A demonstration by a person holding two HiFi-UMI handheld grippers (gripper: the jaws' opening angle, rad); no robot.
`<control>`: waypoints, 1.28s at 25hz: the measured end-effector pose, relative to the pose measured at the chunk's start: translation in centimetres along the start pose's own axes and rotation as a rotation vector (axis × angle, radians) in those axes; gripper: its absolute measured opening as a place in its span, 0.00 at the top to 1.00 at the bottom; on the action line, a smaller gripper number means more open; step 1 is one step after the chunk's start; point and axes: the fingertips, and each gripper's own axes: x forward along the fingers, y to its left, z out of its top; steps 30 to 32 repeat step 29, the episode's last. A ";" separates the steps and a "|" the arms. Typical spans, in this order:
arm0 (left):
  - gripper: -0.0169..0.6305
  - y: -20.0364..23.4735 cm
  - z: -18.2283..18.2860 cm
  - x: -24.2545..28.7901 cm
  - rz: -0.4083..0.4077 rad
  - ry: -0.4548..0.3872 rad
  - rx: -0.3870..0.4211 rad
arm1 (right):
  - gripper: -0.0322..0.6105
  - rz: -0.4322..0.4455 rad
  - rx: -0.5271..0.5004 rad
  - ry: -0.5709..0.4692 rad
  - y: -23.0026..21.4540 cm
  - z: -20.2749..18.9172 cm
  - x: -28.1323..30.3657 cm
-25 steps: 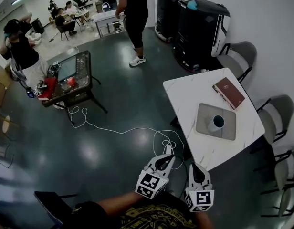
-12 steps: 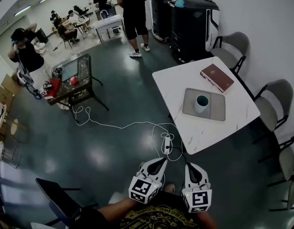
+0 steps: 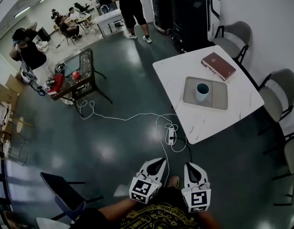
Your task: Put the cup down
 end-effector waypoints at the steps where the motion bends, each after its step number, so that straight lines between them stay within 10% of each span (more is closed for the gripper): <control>1: 0.96 -0.1 -0.2 0.1 -0.003 0.002 0.004 | 0.94 0.002 0.003 0.002 0.0 -0.3 0.0; 32: 0.96 2.3 0.5 -0.6 -0.007 -0.012 0.000 | 0.94 0.022 -0.005 0.025 1.9 -1.5 2.6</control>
